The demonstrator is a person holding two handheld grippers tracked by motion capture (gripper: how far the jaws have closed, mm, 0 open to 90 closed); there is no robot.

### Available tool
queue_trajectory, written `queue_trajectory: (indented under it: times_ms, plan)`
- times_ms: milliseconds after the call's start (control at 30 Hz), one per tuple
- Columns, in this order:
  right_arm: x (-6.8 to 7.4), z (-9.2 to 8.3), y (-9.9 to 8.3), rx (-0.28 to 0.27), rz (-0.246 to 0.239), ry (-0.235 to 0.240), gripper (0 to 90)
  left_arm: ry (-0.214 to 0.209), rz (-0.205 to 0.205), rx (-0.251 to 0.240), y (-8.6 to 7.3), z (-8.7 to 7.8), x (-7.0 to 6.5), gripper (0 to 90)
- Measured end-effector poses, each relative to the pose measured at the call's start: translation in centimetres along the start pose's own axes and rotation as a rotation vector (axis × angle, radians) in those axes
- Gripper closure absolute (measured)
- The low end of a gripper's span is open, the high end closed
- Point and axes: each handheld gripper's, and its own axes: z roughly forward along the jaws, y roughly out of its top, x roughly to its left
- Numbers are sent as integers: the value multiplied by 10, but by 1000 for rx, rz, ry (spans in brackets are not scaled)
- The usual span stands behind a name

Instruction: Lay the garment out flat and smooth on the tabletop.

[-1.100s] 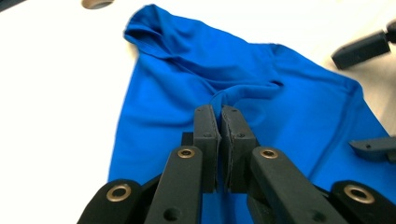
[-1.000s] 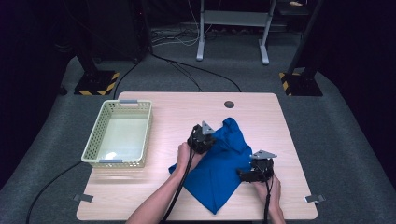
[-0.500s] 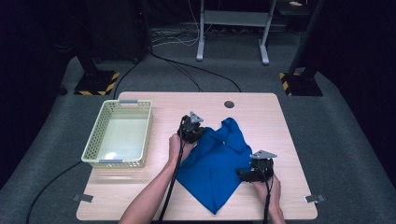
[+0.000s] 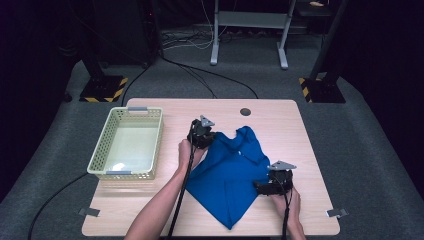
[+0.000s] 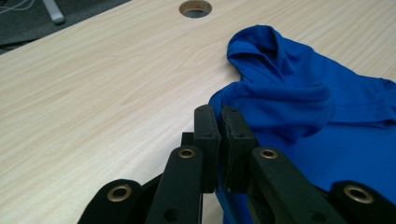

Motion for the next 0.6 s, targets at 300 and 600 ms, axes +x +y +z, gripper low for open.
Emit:
queue_trajectory:
  times_ms: [300, 600]
  plan:
    - [0, 0, 0, 0, 1, -3, 10, 44, -51, 20, 1, 4, 21, 863]
    - [1, 0, 0, 0, 4, -4, 9, 101, -87, 89, 10, 25, 53, 862]
